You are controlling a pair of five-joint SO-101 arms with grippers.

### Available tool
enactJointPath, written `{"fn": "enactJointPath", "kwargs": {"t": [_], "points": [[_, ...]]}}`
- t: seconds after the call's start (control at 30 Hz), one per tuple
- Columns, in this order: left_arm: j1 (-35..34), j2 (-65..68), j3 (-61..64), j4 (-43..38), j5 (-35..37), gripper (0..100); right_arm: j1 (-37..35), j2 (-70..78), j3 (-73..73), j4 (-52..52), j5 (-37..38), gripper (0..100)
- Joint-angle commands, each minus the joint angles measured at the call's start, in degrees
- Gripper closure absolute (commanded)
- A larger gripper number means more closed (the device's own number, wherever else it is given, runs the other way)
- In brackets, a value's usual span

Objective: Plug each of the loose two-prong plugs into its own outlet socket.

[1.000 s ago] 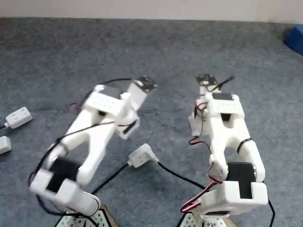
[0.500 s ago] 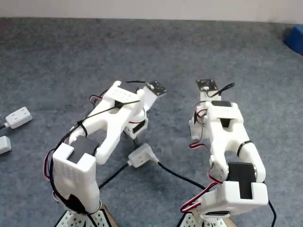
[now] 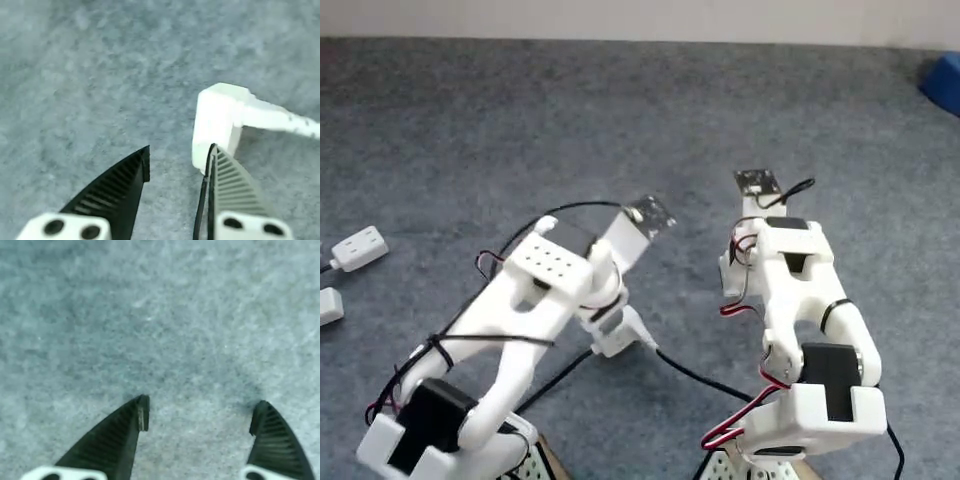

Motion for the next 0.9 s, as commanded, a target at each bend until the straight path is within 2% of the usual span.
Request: {"fn": "enactJointPath", "kwargs": {"t": [0.0, 0.3, 0.57, 0.7, 0.8, 0.87], "points": [[3.6, -1.7, 0.7, -0.7, 0.3, 79, 0.6, -2.4, 0.2, -1.5, -0.4, 68.4], [5.9, -2.0, 0.7, -0.4, 0.4, 79, 0.6, -2.4, 0.2, -2.1, -0.4, 68.4], [14.3, -1.5, 3.8, -0.8, 1.9, 79, 0.6, -2.4, 0.2, -2.1, -0.4, 68.4], [13.9, -1.4, 4.4, -1.5, 2.2, 79, 0.6, -2.4, 0.2, -2.1, -0.3, 68.4], [10.4, 0.7, 4.7, -3.9, 2.3, 80, 0.6, -2.4, 0.2, -2.1, -0.2, 68.4], [7.5, 3.6, 4.1, -5.2, 2.1, 86, 0.6, -2.4, 0.2, -2.1, -0.2, 68.4]]}}
